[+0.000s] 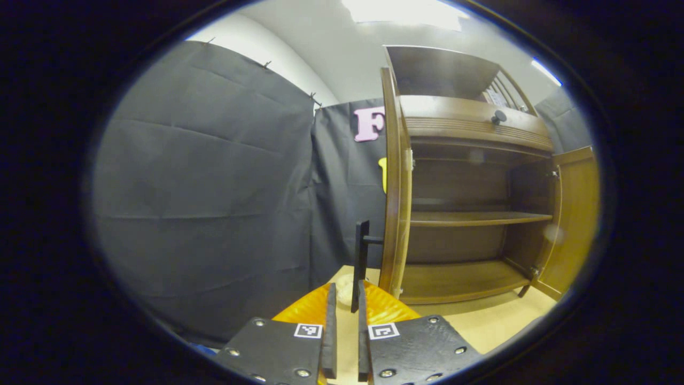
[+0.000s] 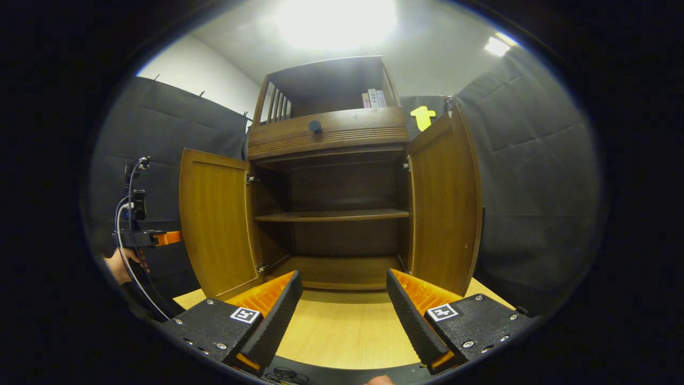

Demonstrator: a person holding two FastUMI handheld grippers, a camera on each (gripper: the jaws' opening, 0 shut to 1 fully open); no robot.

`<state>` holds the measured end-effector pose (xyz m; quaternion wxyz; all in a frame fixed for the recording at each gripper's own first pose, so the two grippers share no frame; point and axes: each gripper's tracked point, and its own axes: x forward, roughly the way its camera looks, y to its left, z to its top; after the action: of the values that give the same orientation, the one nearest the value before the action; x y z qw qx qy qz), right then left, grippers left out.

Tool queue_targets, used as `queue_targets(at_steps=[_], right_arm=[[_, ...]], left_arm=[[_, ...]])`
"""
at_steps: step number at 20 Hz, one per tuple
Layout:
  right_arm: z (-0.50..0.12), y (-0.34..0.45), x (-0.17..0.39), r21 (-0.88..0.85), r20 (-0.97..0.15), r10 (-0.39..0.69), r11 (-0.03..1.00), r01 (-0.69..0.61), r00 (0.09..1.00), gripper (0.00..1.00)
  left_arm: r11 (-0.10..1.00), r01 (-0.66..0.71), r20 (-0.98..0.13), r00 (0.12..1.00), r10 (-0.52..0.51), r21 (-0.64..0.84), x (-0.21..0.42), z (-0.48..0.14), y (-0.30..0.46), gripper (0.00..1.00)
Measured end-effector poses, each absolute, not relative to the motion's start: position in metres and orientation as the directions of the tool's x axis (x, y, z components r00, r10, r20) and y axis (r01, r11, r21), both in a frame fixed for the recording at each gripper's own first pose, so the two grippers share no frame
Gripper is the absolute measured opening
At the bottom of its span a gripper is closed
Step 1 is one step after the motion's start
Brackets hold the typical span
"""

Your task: Open the right door of the double-door shoe cabinet with the right hand, and open the left door with the left hand.

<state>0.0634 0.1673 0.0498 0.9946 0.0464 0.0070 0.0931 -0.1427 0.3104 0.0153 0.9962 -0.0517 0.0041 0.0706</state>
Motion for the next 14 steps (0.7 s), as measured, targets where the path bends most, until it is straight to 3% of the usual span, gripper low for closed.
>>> queue_targets(at_steps=[4, 5, 7, 8, 9, 11, 12, 14], right_arm=[[0.058, 0.142, 0.076, 0.1, -0.013, 0.11, 0.989, -0.108, 0.994, 0.98], [0.059, 0.136, 0.073, 0.098, -0.009, 0.093, 0.991, -0.092, 0.996, 0.98], [0.063, 0.129, 0.069, 0.098, -0.002, 0.073, 0.993, -0.072, 0.997, 0.98], [0.063, 0.125, 0.066, 0.1, 0.003, 0.066, 0.993, -0.066, 0.998, 0.98], [0.063, 0.122, 0.065, 0.099, 0.006, 0.059, 0.993, -0.06, 0.998, 0.96], [0.061, 0.117, 0.059, 0.093, 0.009, 0.046, 0.995, -0.046, 0.999, 0.96], [0.061, 0.116, 0.056, 0.091, 0.01, 0.042, 0.995, -0.043, 0.999, 0.96], [0.062, 0.114, 0.051, 0.09, 0.015, 0.039, 0.995, -0.04, 0.999, 0.98]], left_arm=[[0.991, -0.098, 0.016, 0.995, 0.1, -0.086, -0.168, 0.042, 0.302, 0.21], [0.994, -0.085, 0.024, 0.996, 0.087, -0.076, -0.172, 0.049, 0.299, 0.16], [0.996, -0.055, 0.033, 0.998, 0.057, -0.066, -0.181, 0.059, 0.291, 0.21], [0.997, -0.044, 0.036, 0.998, 0.046, -0.066, -0.184, 0.064, 0.286, 0.16], [0.997, -0.03, 0.036, 0.999, 0.032, -0.068, -0.188, 0.067, 0.282, 0.21], [0.998, -0.009, 0.044, 0.999, 0.012, -0.06, -0.201, 0.072, 0.268, 0.21], [0.999, 0.002, 0.047, 0.999, 0.001, -0.054, -0.207, 0.074, 0.262, 0.16], [0.999, 0.018, 0.051, 0.999, -0.016, -0.042, -0.22, 0.076, 0.254, 0.21]])
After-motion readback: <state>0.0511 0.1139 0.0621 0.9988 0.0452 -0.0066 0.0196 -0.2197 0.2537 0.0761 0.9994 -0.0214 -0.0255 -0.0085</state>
